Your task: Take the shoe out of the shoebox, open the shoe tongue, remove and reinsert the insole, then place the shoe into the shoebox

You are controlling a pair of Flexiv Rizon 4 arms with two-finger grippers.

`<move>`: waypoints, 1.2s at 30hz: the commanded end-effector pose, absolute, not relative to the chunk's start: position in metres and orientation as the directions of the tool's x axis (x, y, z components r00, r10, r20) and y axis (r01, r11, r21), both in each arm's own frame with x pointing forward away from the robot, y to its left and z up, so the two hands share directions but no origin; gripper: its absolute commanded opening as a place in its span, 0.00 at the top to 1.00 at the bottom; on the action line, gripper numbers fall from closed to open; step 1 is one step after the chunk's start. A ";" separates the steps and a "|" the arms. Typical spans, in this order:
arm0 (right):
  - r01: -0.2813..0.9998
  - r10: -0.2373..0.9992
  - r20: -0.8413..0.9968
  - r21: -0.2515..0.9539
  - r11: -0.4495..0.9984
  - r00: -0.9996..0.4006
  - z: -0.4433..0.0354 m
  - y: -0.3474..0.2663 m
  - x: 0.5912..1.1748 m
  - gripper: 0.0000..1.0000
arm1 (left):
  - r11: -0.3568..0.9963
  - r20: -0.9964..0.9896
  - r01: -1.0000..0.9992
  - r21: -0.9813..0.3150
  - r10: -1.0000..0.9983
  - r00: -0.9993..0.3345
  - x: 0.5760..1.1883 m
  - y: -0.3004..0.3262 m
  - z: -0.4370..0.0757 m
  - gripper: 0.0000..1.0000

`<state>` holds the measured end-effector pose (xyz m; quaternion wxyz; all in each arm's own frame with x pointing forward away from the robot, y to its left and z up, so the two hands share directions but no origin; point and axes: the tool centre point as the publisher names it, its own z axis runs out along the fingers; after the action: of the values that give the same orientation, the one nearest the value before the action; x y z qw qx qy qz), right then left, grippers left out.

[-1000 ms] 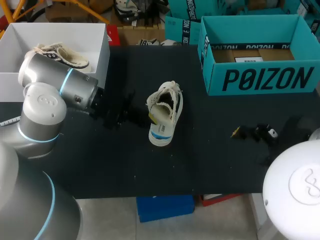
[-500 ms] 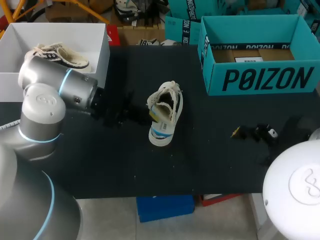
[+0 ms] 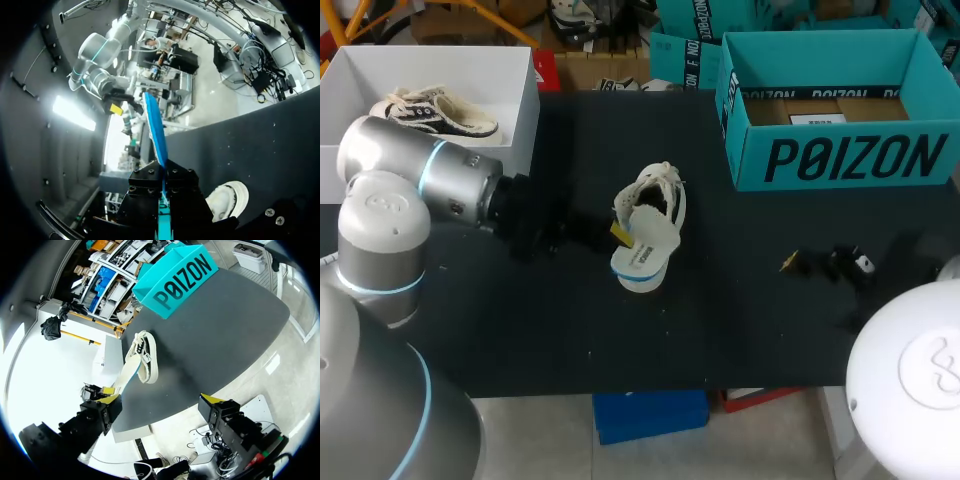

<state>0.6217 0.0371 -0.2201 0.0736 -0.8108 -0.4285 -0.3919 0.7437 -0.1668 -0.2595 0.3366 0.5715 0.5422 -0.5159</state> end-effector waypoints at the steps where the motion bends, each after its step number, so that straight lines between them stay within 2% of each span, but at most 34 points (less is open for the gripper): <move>1: 0.819 0.582 0.751 0.099 -0.566 0.311 -0.231 0.036 0.624 0.00 | -0.184 -0.963 0.974 -0.135 0.255 -0.085 0.733 -0.164 -0.256 1.00; 9: 0.852 0.521 0.813 0.060 -0.521 0.261 -0.229 0.049 0.632 0.00 | -0.201 -0.982 0.978 -0.058 0.189 -0.019 0.726 -0.161 -0.250 1.00; 19: 0.906 0.371 0.912 -0.002 -0.423 0.175 -0.226 0.074 0.651 0.00 | -0.201 -0.992 0.978 0.054 0.102 0.075 0.715 -0.154 -0.243 1.00; 25: 0.942 0.271 0.951 -0.056 -0.330 0.151 -0.227 0.089 0.660 0.00 | -0.198 -0.991 0.976 0.093 0.072 0.109 0.709 -0.152 -0.240 1.00; 28: 0.972 0.178 0.977 -0.076 -0.224 0.118 -0.224 0.100 0.664 0.00 | -0.198 -0.991 0.975 0.102 0.068 0.117 0.707 -0.151 -0.240 1.00; 36: 0.972 0.178 0.977 -0.076 -0.224 0.118 -0.224 0.100 0.664 0.00 | -0.164 -0.986 0.979 0.119 0.093 0.136 0.699 -0.149 -0.236 1.00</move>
<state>0.6659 0.1055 -0.2189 0.1605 -0.7788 -0.4282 -0.4295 0.7095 -0.1496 -0.2404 0.4574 0.5968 0.4412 -0.4899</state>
